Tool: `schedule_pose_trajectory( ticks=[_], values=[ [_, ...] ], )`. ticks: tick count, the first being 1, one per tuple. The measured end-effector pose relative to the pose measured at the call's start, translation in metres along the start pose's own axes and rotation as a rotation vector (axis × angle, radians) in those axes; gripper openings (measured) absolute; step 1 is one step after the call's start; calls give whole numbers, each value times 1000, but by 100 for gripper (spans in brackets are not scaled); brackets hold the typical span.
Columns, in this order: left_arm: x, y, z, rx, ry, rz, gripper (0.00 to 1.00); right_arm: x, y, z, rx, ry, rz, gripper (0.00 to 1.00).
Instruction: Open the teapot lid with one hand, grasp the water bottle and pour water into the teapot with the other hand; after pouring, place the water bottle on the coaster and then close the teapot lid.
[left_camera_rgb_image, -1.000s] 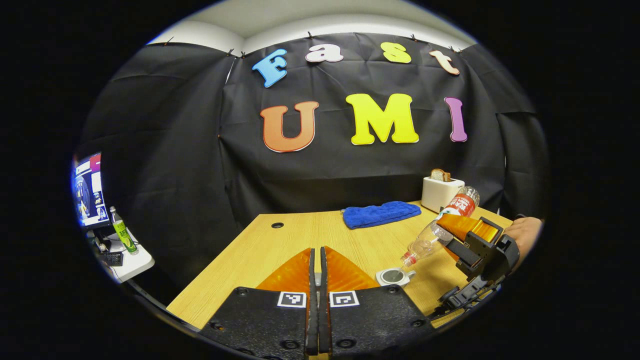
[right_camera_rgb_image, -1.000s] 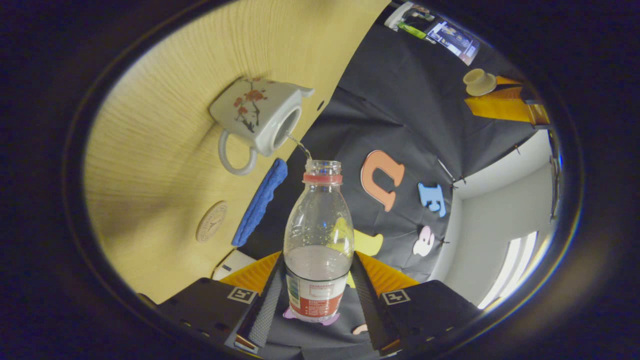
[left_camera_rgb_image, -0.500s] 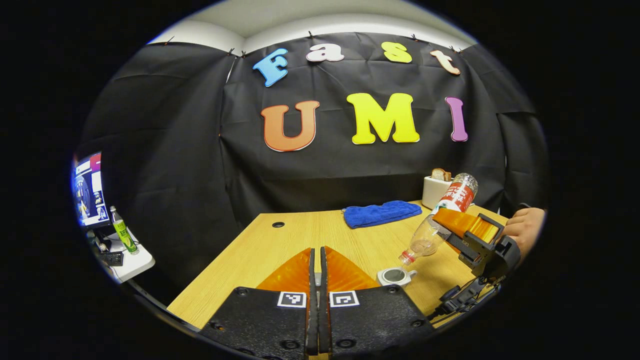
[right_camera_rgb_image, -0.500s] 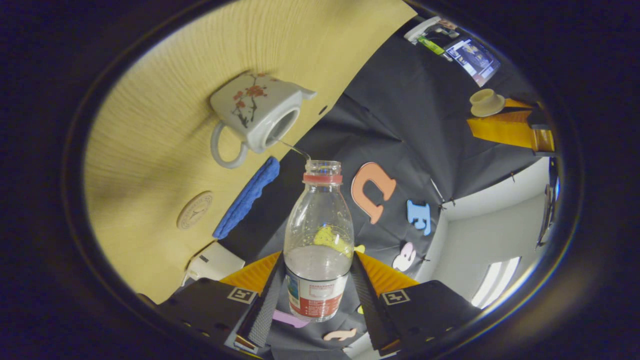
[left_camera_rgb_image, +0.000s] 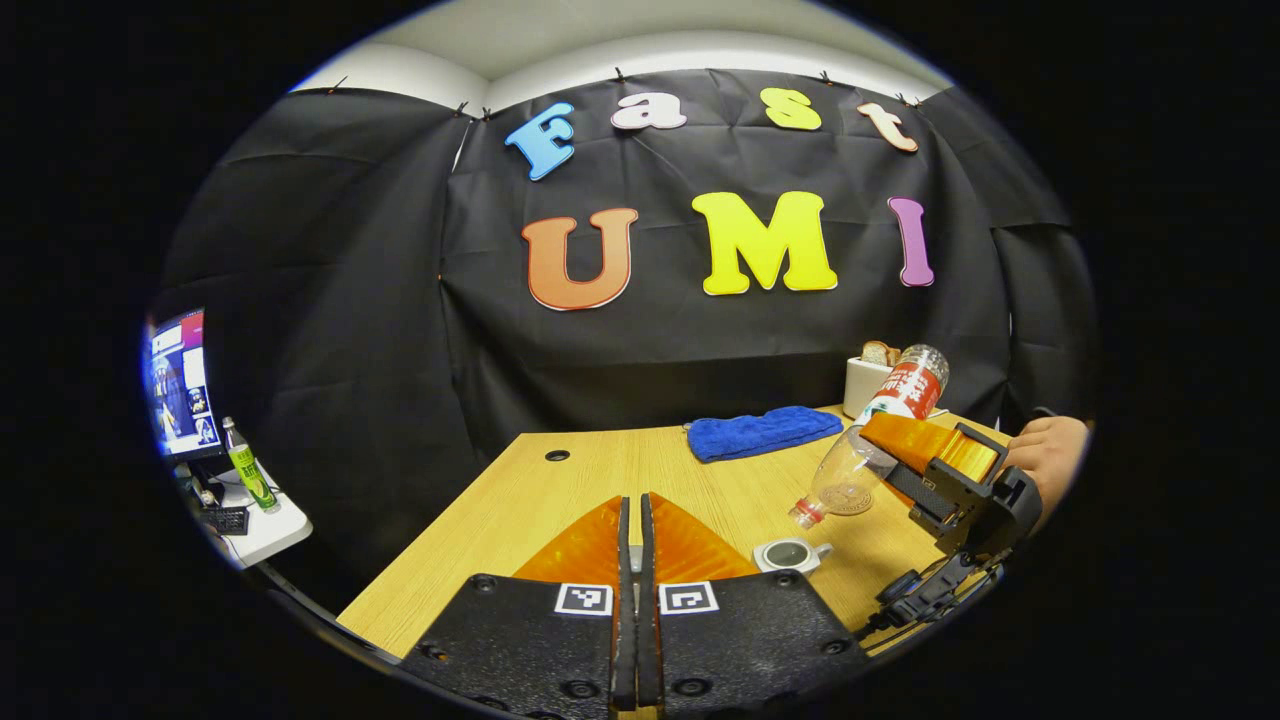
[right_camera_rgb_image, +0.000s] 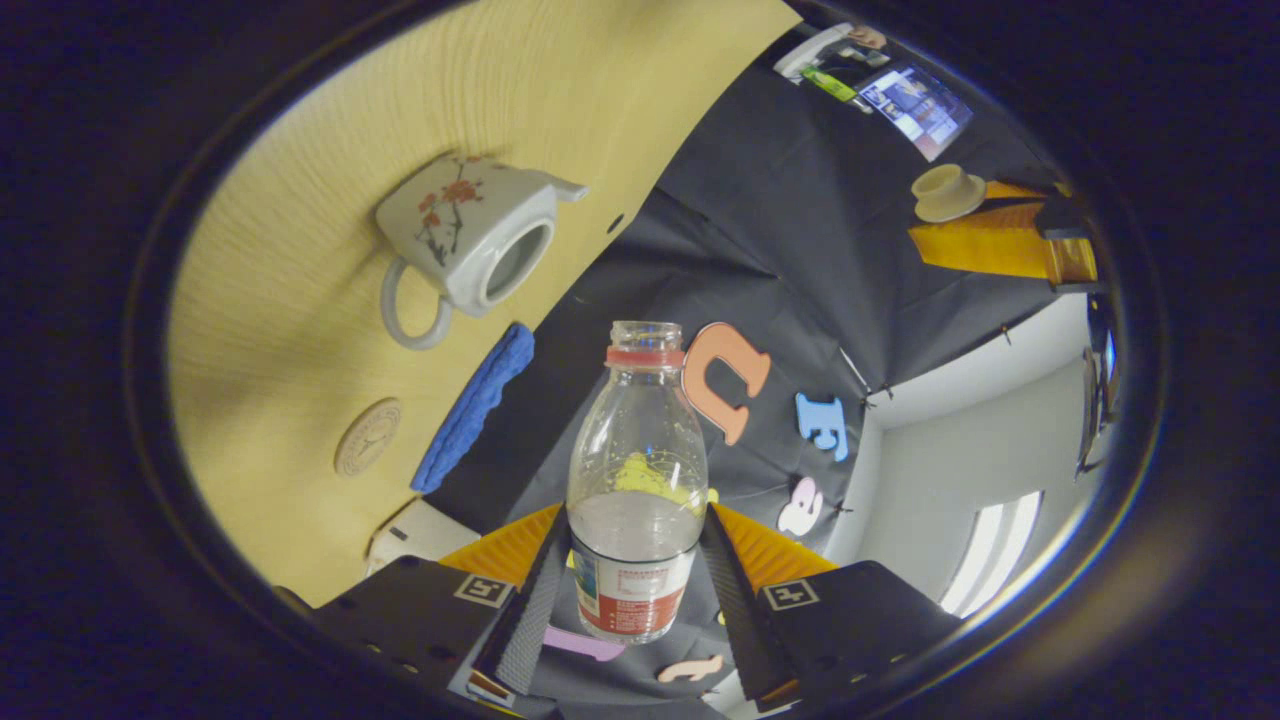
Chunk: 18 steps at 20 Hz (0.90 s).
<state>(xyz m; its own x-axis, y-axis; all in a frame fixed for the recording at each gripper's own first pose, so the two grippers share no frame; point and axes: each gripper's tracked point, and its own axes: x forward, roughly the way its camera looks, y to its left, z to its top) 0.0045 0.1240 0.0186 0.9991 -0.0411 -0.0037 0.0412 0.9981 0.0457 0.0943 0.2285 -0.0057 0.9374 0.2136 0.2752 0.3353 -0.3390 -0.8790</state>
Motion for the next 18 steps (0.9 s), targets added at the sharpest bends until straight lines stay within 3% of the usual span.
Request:
schedule_pose_trajectory(
  ticks=[2,6,11,18],
  values=[
    [-1,3,4,1,-17,10,3,-1,23,2,138,-4,74,75],
    [-5,2,12,-21,-42,2,3,1,38,-6,476,5,108,75],
    [-1,1,7,-18,-30,5,3,6,39,-41,789,89,98,77],
    [-1,-7,7,-12,-28,-9,3,26,53,-74,1256,226,204,75]
  ],
)
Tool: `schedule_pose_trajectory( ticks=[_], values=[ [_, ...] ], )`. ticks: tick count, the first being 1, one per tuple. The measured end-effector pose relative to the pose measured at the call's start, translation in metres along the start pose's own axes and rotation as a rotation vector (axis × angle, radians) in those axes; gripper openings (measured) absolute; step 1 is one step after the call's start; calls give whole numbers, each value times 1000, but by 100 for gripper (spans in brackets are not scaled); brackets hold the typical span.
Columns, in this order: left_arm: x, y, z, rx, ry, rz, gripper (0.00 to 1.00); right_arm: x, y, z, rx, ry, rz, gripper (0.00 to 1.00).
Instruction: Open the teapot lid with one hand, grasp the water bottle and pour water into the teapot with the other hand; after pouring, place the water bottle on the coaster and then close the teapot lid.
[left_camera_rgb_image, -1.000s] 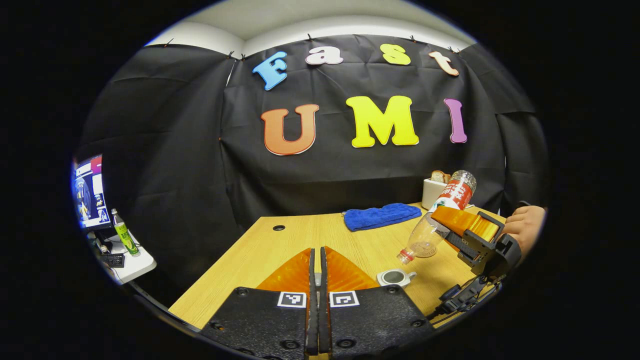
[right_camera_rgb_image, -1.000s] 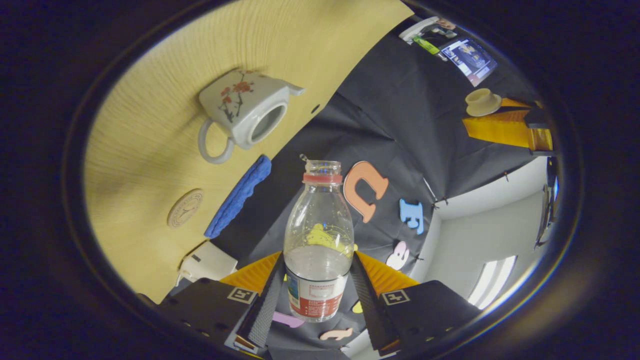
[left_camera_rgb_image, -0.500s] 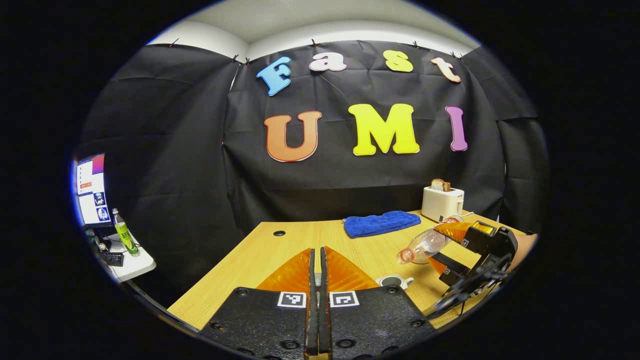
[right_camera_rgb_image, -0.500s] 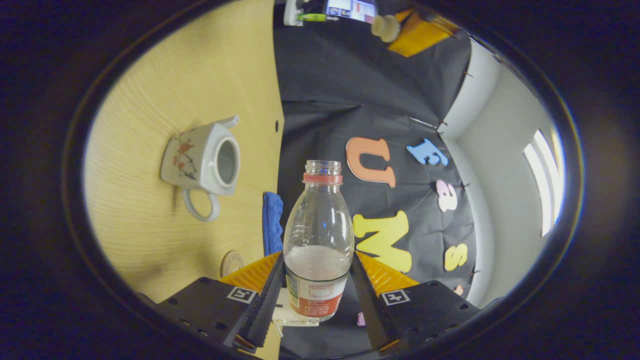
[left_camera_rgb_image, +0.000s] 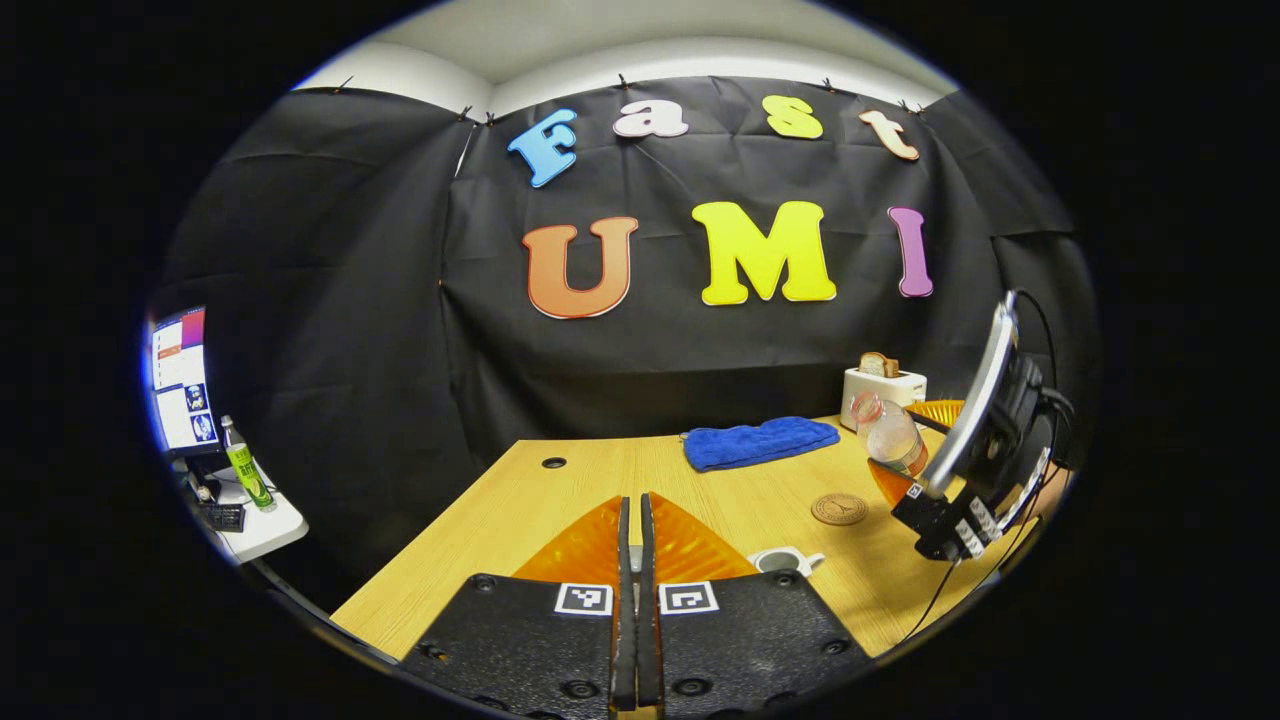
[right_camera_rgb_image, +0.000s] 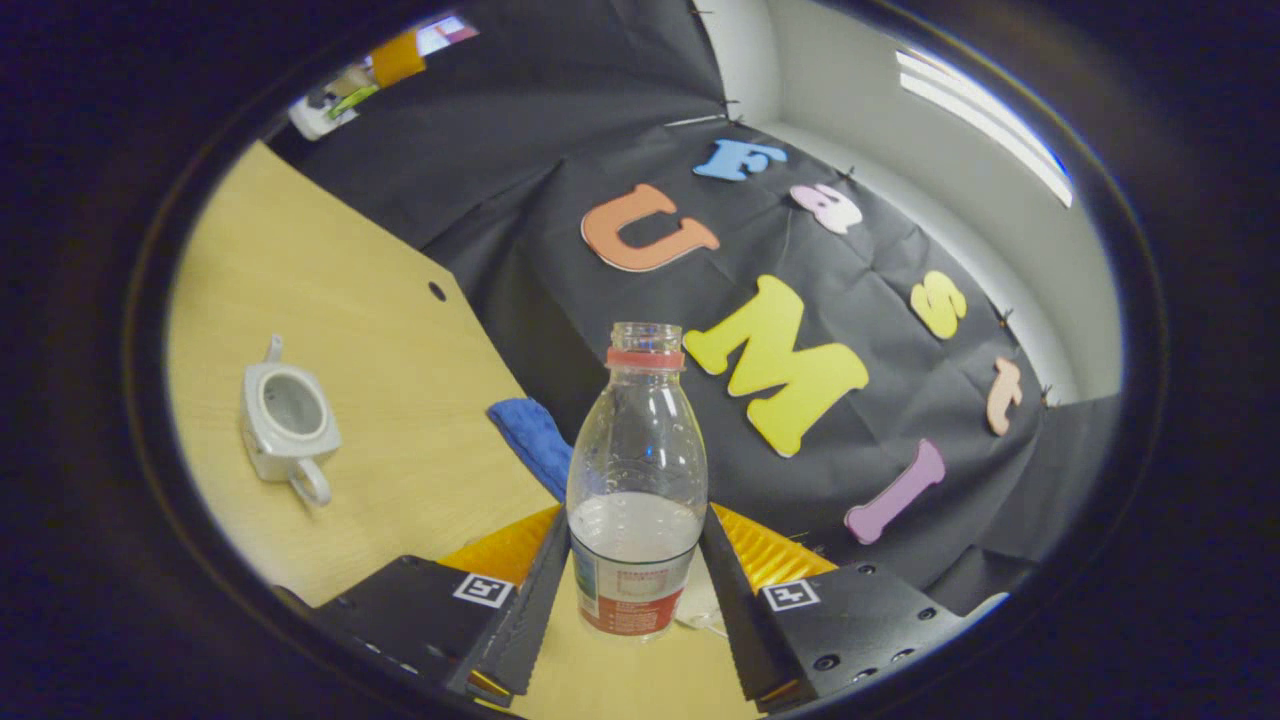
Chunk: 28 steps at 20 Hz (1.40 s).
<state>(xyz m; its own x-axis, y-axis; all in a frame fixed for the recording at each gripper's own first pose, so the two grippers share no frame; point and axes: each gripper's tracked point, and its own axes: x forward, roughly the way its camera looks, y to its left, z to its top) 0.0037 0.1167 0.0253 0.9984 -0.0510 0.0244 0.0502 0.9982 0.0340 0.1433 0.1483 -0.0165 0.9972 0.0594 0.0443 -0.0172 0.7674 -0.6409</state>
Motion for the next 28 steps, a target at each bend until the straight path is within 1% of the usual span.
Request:
schedule_pose_trajectory(
  ticks=[1,2,3,4,5,8,9,10,11,12,13,14,17,19,23,24,26,27,28],
  values=[
    [1,0,-1,3,3,0,3,0,-3,-2,59,16,3,75],
    [1,0,-2,5,6,0,3,1,-5,-5,114,26,9,77],
    [2,-1,-2,7,8,-1,3,7,-8,-6,163,31,13,75],
    [3,-1,-3,7,9,-1,3,13,-10,-7,218,36,21,75],
    [3,-1,-3,6,10,-1,3,19,-10,-8,287,41,34,77],
    [3,-1,-4,4,13,-1,3,39,-3,-15,504,72,91,78],
    [4,-1,-6,5,15,0,3,45,1,-19,559,87,105,77],
    [4,-1,-6,4,17,0,3,48,6,-24,605,105,120,77],
    [6,-1,-6,5,20,1,3,56,13,-27,627,127,140,75],
    [7,-1,-7,6,23,2,3,63,15,-31,661,139,148,77],
    [7,-1,-9,10,26,4,3,66,20,-38,694,156,157,77],
    [8,-2,-11,16,28,5,3,70,24,-43,719,168,171,75],
    [12,-5,-14,23,40,4,3,76,30,-54,760,183,178,77],
    [14,-7,-16,33,47,1,3,76,26,-54,774,163,168,76],
    [14,-13,-19,42,55,-2,3,76,27,-56,762,169,171,77],
    [15,-15,-19,45,57,-5,3,76,30,-55,752,172,178,78],
    [14,-18,-17,58,54,-9,3,76,30,-57,709,181,166,78],
    [13,-19,-17,61,50,-12,3,76,31,-58,697,183,164,79],
    [14,-20,-17,58,47,-12,3,75,31,-58,691,185,163,86]
  ],
)
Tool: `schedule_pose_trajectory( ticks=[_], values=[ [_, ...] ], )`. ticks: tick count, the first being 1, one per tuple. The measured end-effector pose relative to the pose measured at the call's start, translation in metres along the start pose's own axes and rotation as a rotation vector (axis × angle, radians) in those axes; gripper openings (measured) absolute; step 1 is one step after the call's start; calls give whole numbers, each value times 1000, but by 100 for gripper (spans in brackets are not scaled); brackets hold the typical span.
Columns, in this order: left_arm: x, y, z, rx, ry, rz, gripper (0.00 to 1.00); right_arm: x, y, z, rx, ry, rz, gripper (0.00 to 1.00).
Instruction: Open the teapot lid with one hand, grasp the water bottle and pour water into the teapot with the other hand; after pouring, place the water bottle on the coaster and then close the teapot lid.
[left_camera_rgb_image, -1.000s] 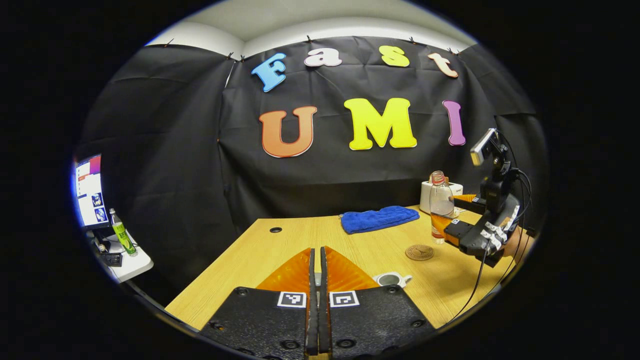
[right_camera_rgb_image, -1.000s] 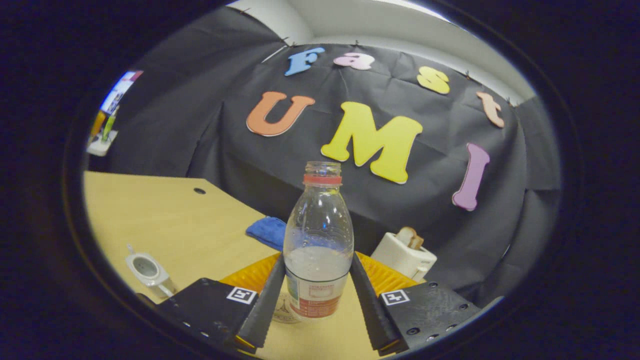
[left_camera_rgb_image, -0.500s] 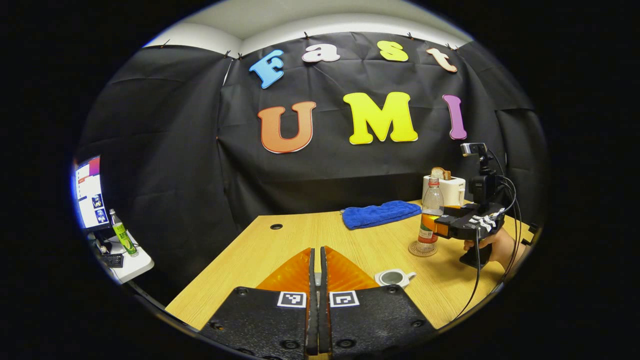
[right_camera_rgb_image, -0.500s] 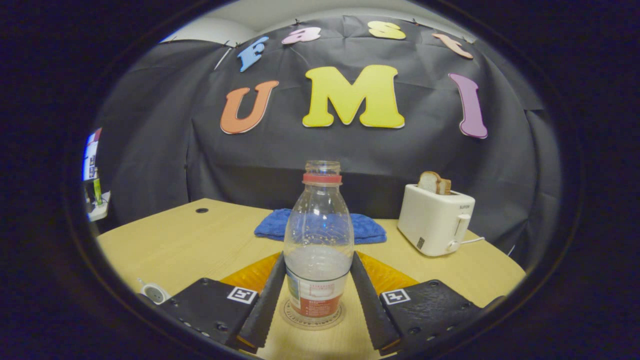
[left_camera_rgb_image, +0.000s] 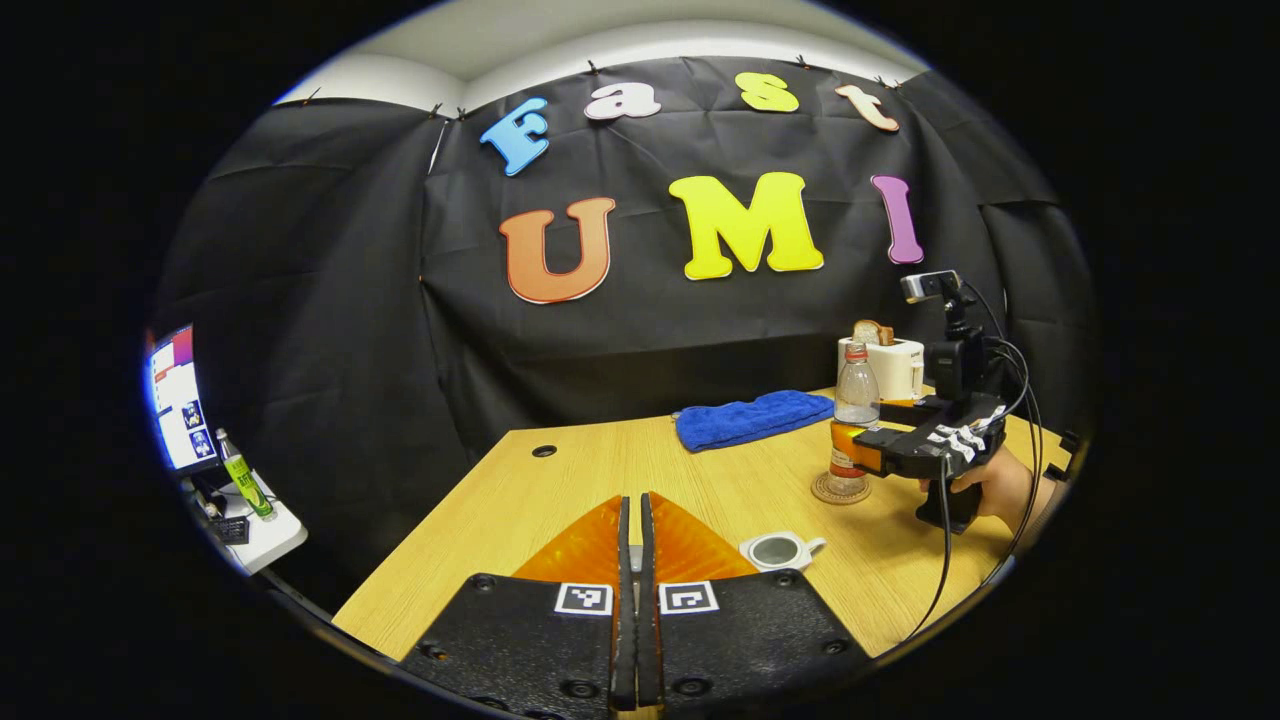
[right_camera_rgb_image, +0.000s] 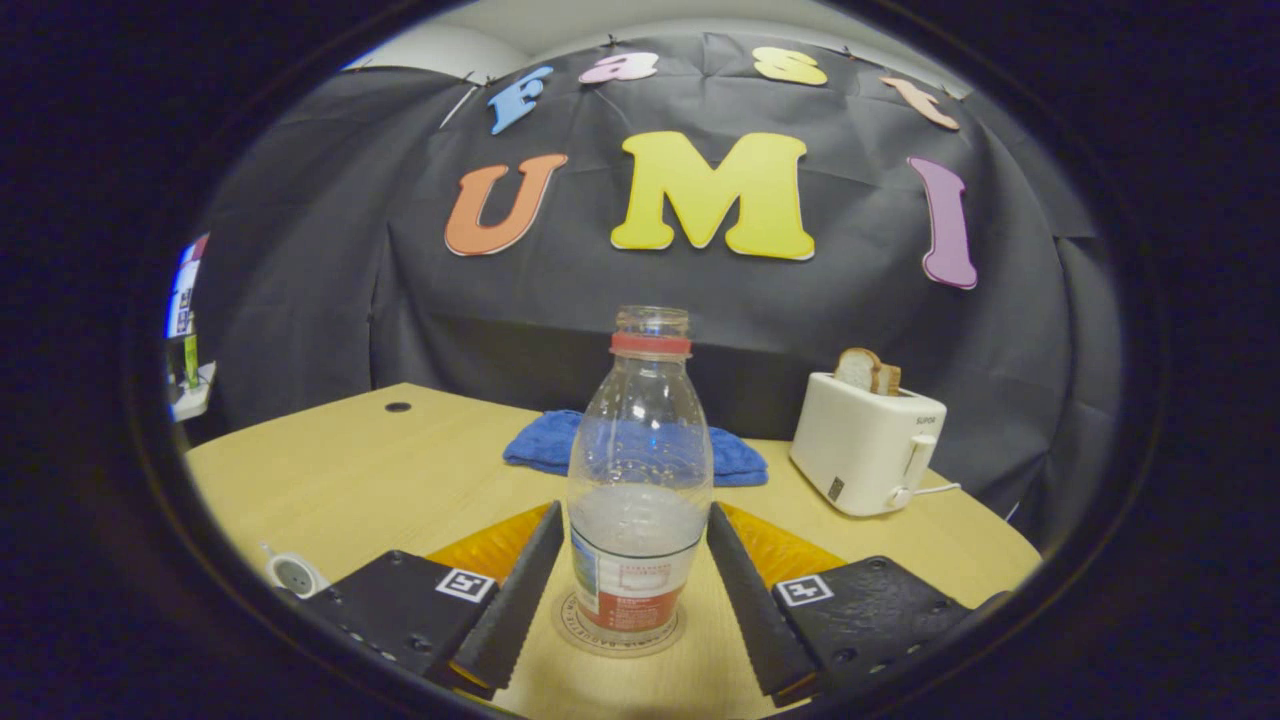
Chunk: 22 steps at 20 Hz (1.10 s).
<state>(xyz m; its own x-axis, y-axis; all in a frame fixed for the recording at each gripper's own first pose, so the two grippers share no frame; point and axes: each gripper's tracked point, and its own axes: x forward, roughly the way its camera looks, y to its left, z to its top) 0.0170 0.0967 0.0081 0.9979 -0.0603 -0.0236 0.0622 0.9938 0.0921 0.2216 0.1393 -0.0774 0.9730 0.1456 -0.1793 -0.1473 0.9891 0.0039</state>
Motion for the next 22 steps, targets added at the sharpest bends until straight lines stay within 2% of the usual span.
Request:
schedule_pose_trajectory(
  ticks=[4,6,7,8,12,13,16,21,22],
  values=[
    [4,1,-5,-20,14,6,3,-13,-4,11,23,-40,10,98],
    [8,-3,-7,-30,21,1,3,-24,-5,19,27,-62,23,95],
    [10,-5,-10,-37,31,-1,3,-32,-10,22,26,-74,21,98],
    [12,-7,-14,-44,45,0,3,-39,-14,25,25,-86,20,95],
    [20,-22,-20,-59,65,-22,3,-72,-32,30,2,-126,4,95],
    [22,-29,-21,-72,66,-34,3,-78,-37,29,-13,-133,-4,98],
    [30,-49,-26,-118,81,-47,4,-98,-55,22,-85,-147,-50,95],
    [48,-89,-35,-144,77,-125,4,-127,-73,7,-181,-171,-94,95],
    [53,-94,-38,-148,76,-136,4,-132,-78,6,-184,-181,-104,98]
  ],
)
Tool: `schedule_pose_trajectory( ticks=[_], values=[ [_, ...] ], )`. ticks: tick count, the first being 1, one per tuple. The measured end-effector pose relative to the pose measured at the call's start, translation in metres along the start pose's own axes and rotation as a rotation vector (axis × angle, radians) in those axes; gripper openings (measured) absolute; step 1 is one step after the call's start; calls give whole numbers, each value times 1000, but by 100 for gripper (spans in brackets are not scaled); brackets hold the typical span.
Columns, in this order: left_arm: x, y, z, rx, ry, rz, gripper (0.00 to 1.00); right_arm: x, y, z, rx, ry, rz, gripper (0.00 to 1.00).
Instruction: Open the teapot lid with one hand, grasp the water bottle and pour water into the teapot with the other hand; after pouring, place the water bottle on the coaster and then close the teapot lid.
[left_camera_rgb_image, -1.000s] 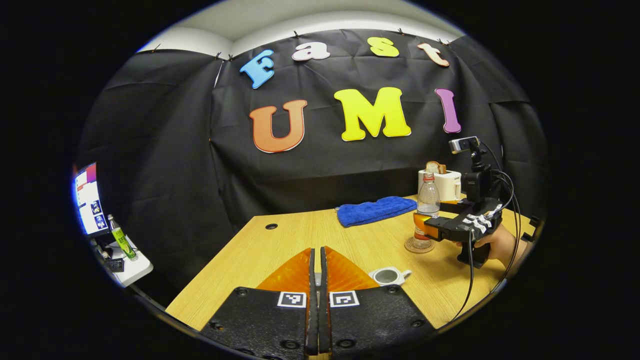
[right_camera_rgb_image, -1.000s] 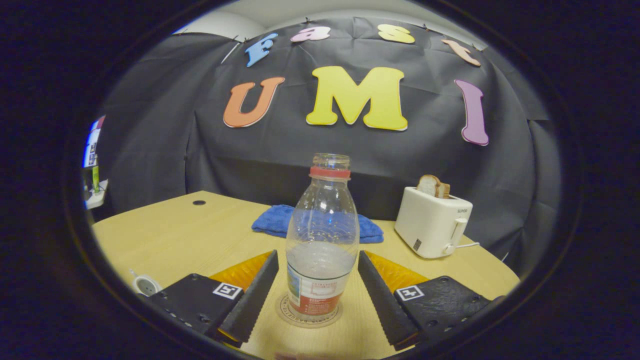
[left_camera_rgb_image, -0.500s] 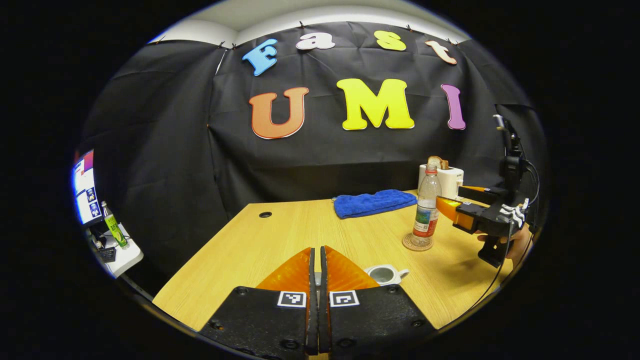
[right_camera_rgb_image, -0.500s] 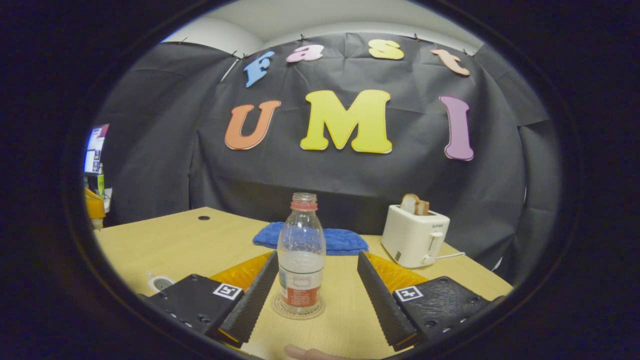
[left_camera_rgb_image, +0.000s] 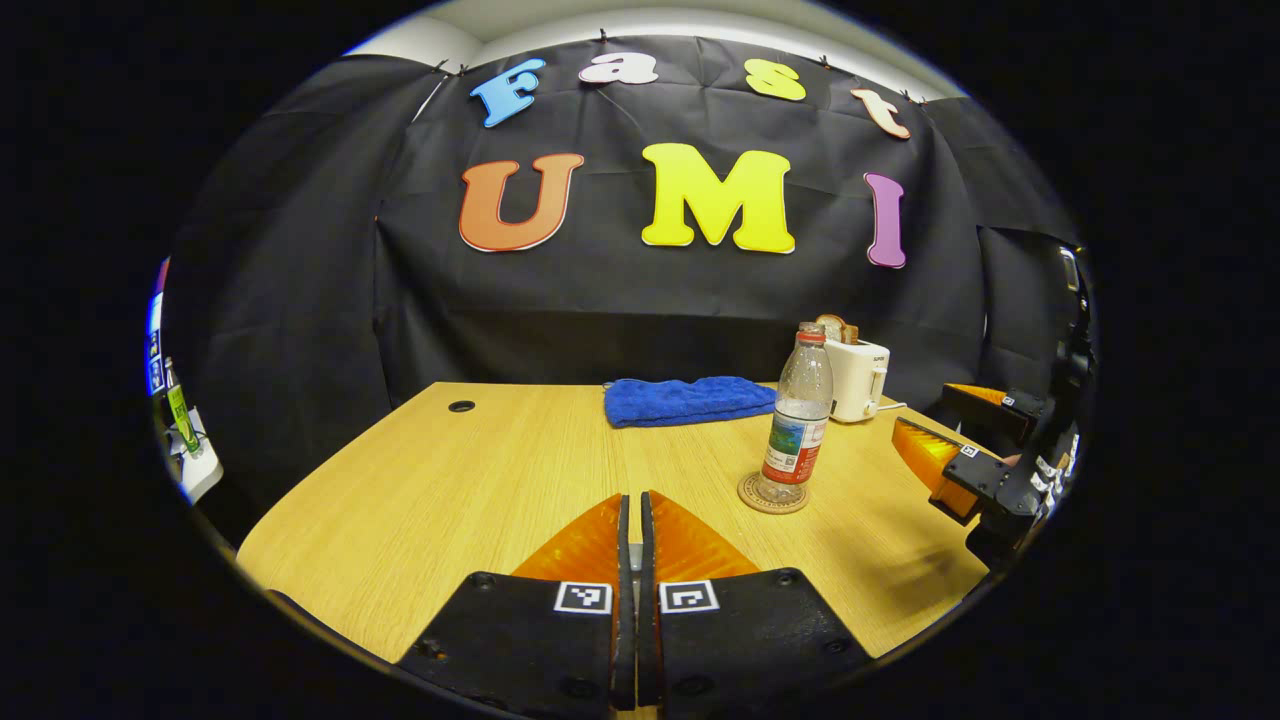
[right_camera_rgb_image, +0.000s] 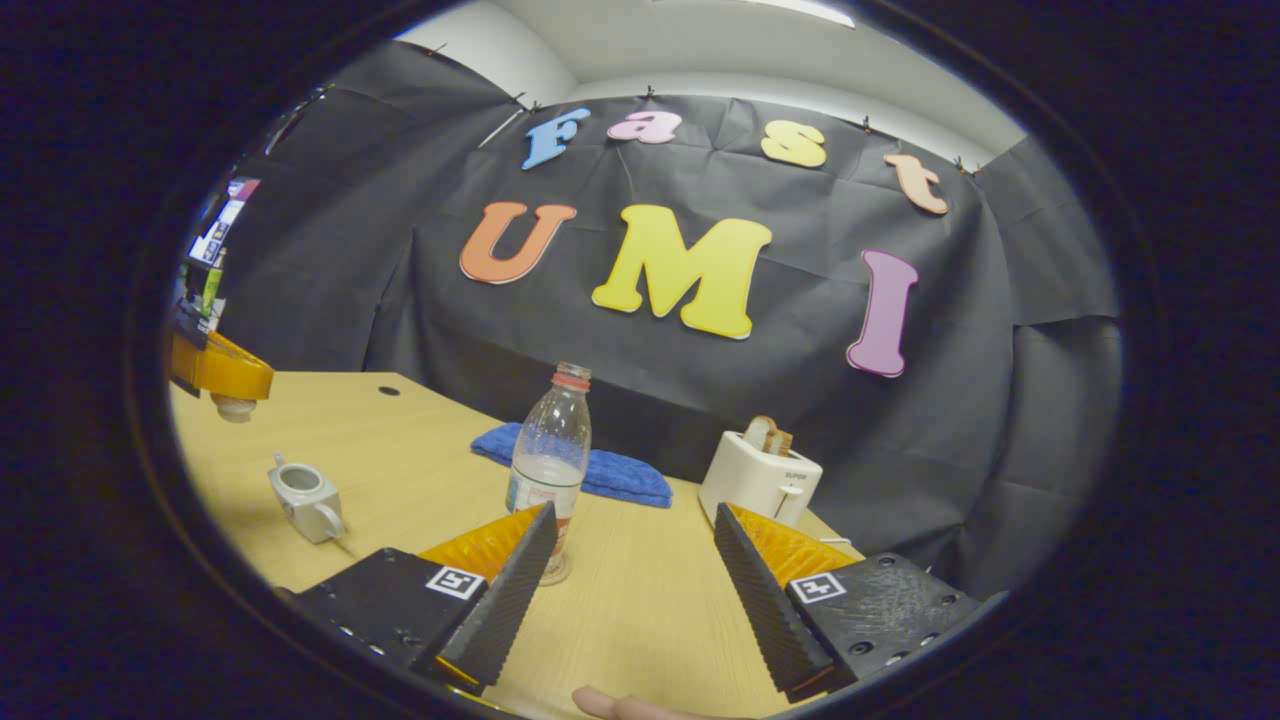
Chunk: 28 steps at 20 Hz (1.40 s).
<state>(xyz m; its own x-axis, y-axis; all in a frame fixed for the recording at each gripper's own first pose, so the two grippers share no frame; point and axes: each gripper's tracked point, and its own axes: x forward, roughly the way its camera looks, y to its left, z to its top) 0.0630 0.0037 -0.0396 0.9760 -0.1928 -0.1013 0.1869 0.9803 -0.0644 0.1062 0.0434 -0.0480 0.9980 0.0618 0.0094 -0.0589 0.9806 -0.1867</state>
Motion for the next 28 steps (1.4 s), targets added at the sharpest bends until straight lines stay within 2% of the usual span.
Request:
schedule_pose_trajectory(
  ticks=[2,4,7,9,10,11,13,14,16,18,19,22,23,24,26,28],
  values=[
    [9,-9,-10,-11,13,-35,4,-6,-4,-6,28,-1,-2,98],
    [17,-7,-19,-26,24,-32,3,-11,-6,-8,58,-5,2,95],
    [27,-7,-24,-51,12,-47,4,-21,-15,-16,83,-5,4,95],
    [32,-15,-26,-51,-5,-85,4,-25,-19,-20,105,-2,1,98],
    [34,-17,-27,-48,-14,-94,0,-28,-22,-20,114,-6,2,98],
    [37,-15,-27,-47,-22,-90,5,-29,-25,-20,122,-12,-1,98],
    [42,-18,-29,-43,-35,-94,5,-32,-30,-19,134,-23,-5,95],
    [44,-19,-32,-36,-31,-96,4,-33,-31,-17,136,-26,-5,98],
    [48,-19,-33,-29,-35,-84,4,-35,-32,-11,142,-47,-2,95],
    [47,-19,-33,-23,-31,-80,4,-36,-31,-8,143,-57,7,95],
    [48,-19,-33,-23,-32,-79,4,-37,-31,-8,141,-59,8,98],
    [52,-17,-33,-15,-28,-73,4,-38,-29,-6,140,-69,19,95],
    [53,-17,-33,-12,-27,-71,9,-38,-28,-6,139,-66,23,95],
    [54,-16,-33,-10,-29,-72,5,-38,-29,-8,136,-63,22,95],
    [58,-16,-33,-6,-28,-71,4,-38,-33,-8,132,-61,14,98],
    [63,-16,-32,-6,-30,-64,5,-37,-35,-8,142,-65,14,95]
  ],
)
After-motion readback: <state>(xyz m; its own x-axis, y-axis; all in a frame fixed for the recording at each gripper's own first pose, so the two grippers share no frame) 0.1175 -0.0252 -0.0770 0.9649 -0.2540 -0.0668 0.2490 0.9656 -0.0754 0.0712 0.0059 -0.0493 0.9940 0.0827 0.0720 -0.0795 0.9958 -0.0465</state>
